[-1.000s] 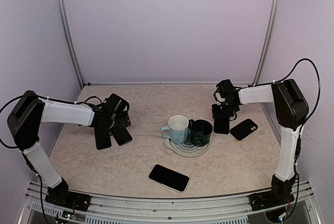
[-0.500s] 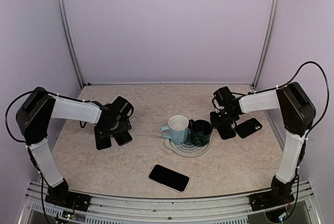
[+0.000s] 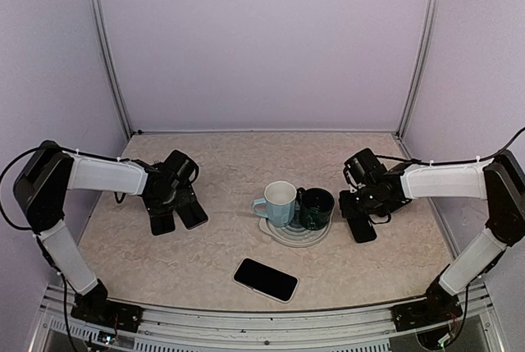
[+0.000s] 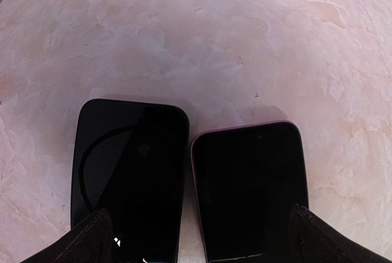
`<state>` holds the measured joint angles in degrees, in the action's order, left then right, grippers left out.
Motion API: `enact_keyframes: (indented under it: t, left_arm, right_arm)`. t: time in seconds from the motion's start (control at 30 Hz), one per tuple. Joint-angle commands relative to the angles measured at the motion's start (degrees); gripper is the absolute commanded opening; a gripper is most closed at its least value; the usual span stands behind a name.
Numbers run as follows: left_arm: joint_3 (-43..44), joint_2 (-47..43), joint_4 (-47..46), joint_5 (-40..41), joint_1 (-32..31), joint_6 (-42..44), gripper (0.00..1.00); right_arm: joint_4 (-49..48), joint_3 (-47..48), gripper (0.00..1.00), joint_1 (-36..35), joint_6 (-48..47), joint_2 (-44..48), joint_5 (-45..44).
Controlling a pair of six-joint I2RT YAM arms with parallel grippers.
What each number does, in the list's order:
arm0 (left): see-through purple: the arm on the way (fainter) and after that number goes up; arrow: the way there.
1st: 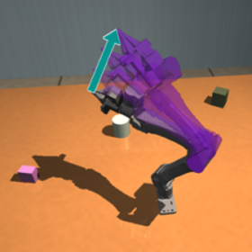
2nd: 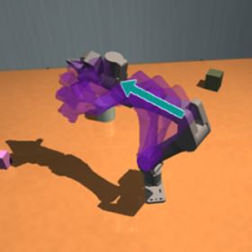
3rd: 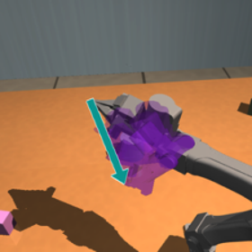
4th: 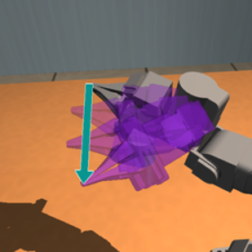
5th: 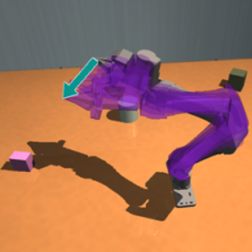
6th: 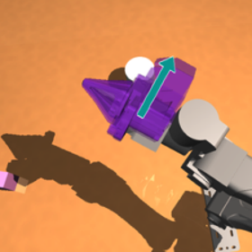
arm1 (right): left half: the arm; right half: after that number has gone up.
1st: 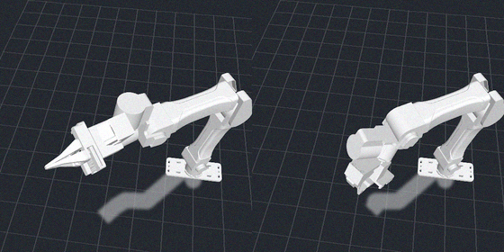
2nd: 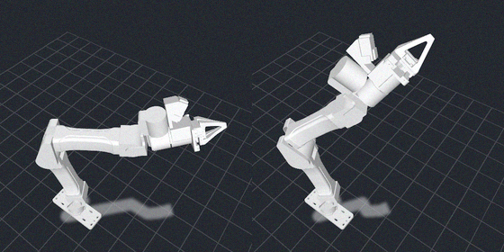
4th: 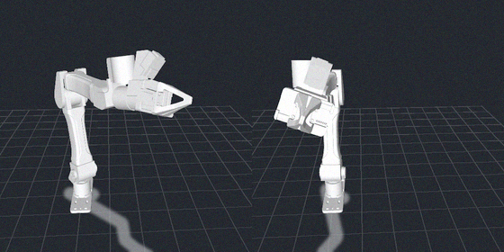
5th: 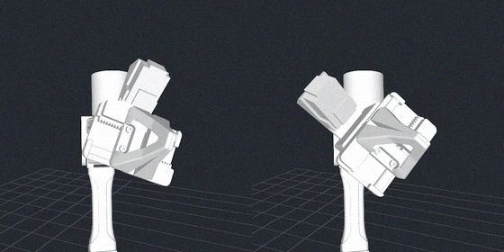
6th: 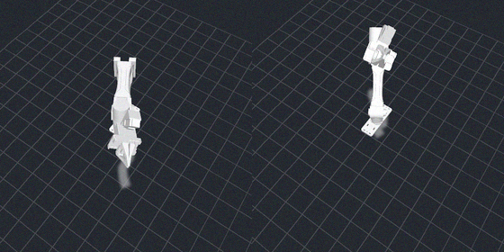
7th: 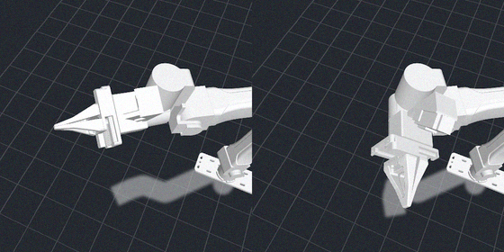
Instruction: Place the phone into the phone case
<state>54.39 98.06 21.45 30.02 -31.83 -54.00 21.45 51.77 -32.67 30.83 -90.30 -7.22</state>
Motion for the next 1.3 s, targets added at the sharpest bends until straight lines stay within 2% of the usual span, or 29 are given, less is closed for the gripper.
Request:
enact_keyframes:
  t: [0.0, 0.23, 0.3, 0.33, 0.4, 0.53, 0.6, 0.67, 0.83, 0.9, 1.0, 1.07, 1.13, 1.27]
  left_arm:
    - [-1.53, -2.13, -0.11, 0.61, 0.37, -0.54, 0.99]
    - [-1.55, -2.51, -0.05, 0.28, 0.37, -0.27, 0.99]
    - [-1.93, -2.91, -0.32, 0.22, 0.37, -0.11, 0.99]
    - [-2.11, -3.08, -0.40, 0.26, 0.37, -0.12, 0.99]
    - [-2.31, -3.54, -0.28, 0.29, 0.37, -0.13, 0.99]
    - [-3.41, -5.10, 0.03, 0.75, 0.37, -0.51, 0.99]
    - [-4.91, -6.45, 0.12, 0.81, 0.50, -1.57, 0.99]
    - [-6.22, -7.49, 0.60, 0.23, 0.97, -3.34, 0.99]
    - [-8.86, -9.98, 2.56, -0.81, 2.77, -6.69, 0.99]
    - [-9.47, -10.63, 1.05, -0.93, 3.50, -4.61, 0.99]
    - [-7.42, -9.87, -2.45, -1.35, 4.47, 3.71, 0.98]
    - [-4.02, -8.29, -5.08, -5.14, 5.77, 10.08, 0.92]
    - [-0.06, -6.12, -7.50, -10.08, 7.27, 12.97, 0.87]
    - [5.01, 1.89, -12.11, -14.34, 9.66, 16.32, 0.73]
  right_arm:
    - [3.86, -5.36, 0.07, -3.84, 5.97, 4.03, -0.73]
    - [7.41, -10.57, 0.06, -13.17, 18.75, 11.15, -3.25]
    - [8.11, -11.02, 0.08, -15.24, 21.28, 12.68, -3.72]
    - [8.10, -11.21, 0.16, -15.59, 21.71, 12.97, -3.37]
    - [9.51, -10.73, 0.37, -15.82, 21.49, 13.24, -3.92]
    - [16.90, -4.07, 0.76, -16.80, 19.57, 15.55, -10.73]
    - [18.96, 1.54, 0.83, -17.97, 17.47, 16.84, -15.17]
    - [16.91, 7.08, 0.93, -19.70, 13.69, 16.72, -17.87]
    - [5.30, 19.69, 0.96, -25.53, 0.21, 6.92, -20.73]
    - [2.20, 26.73, 0.97, -26.83, -5.91, -0.83, -17.83]
    - [0.30, 35.48, 0.97, -28.25, -11.24, -10.13, -13.73]
    - [-1.99, 38.66, 0.97, -28.86, -13.61, -14.09, -10.00]
    - [-5.01, 39.91, 0.97, -29.03, -14.28, -17.03, -5.58]
    - [-7.95, 41.23, 0.95, -29.25, -14.06, -21.14, 0.37]
